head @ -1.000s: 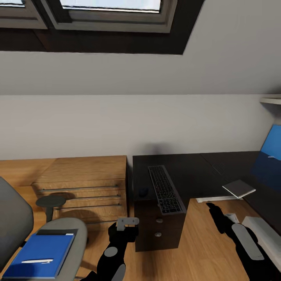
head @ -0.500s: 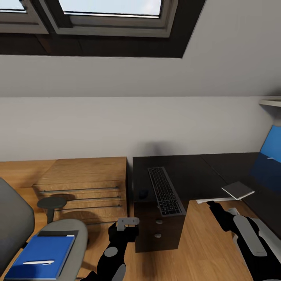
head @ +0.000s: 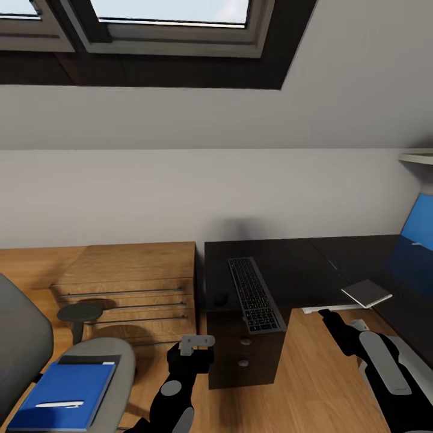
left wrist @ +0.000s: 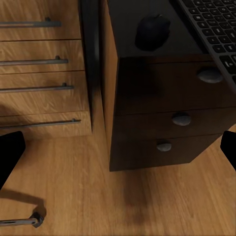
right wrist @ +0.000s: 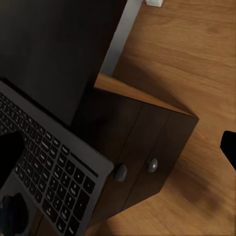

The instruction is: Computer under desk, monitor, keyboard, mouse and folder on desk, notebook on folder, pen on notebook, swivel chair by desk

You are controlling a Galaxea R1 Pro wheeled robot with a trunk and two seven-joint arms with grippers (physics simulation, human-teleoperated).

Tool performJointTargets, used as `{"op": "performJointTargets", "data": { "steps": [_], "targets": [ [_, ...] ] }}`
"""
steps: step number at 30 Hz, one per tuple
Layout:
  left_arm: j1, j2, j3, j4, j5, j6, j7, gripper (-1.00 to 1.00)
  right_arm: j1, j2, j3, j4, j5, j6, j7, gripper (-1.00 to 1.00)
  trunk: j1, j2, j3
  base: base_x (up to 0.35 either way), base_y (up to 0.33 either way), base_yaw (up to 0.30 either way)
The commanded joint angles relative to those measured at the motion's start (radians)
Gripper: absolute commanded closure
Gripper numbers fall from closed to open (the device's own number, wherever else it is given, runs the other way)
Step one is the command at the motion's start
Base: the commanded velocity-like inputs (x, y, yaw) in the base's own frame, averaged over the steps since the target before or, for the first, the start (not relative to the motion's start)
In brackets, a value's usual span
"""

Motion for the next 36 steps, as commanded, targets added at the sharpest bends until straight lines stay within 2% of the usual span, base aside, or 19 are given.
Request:
{"op": "performJointTargets", "data": {
  "steps": [1,6,13,25,28,30,36],
  "targets": [
    [-0.001,0.001,-0.002,-0.001,0.008,0.003,0.008,-1.0,-0.001,0.0,-0.001,-0.001,-0.003,0.004,-0.006,-1.0,0.0,-0.001,-0.001,0.0,0.0,0.0],
    [-0.001,0.002,-0.001,-0.001,0.008,0.003,0.008,-1.0,-0.001,0.002,-0.002,0.001,0.004,0.001,-0.006,-1.0,0.0,-0.001,-0.001,0.0,0.0,0.0],
    [-0.001,0.002,-0.002,-0.001,0.007,0.003,0.008,-1.0,0.0,0.004,-0.002,0.005,0.038,-0.002,0.043,-1.0,0.0,-0.001,-0.001,0.0,0.0,0.0],
    [-0.001,0.002,-0.002,-0.002,0.006,0.0,0.008,-1.0,0.0,0.002,-0.001,0.003,0.046,-0.003,0.045,-1.0,0.0,-0.001,-0.001,0.126,-0.119,0.0],
    [-0.001,0.004,-0.001,-0.004,0.004,0.0,0.008,-1.0,0.0,0.004,-0.001,-0.002,0.151,-0.003,0.045,-1.0,0.0,-0.001,-0.001,0.015,-0.014,0.0],
    [-0.001,0.01,-0.002,-0.009,0.004,-0.002,0.008,-1.0,0.0,0.005,0.0,-0.003,0.196,-0.003,0.045,-1.0,0.0,-0.001,-0.001,0.006,-0.005,0.0],
    [-0.001,0.025,-0.004,-0.029,0.004,-0.005,0.008,-1.0,0.0,0.007,0.003,-0.002,0.272,-0.006,0.057,-1.0,0.0,-0.001,-0.001,0.002,-0.002,0.0]
  ]
}}
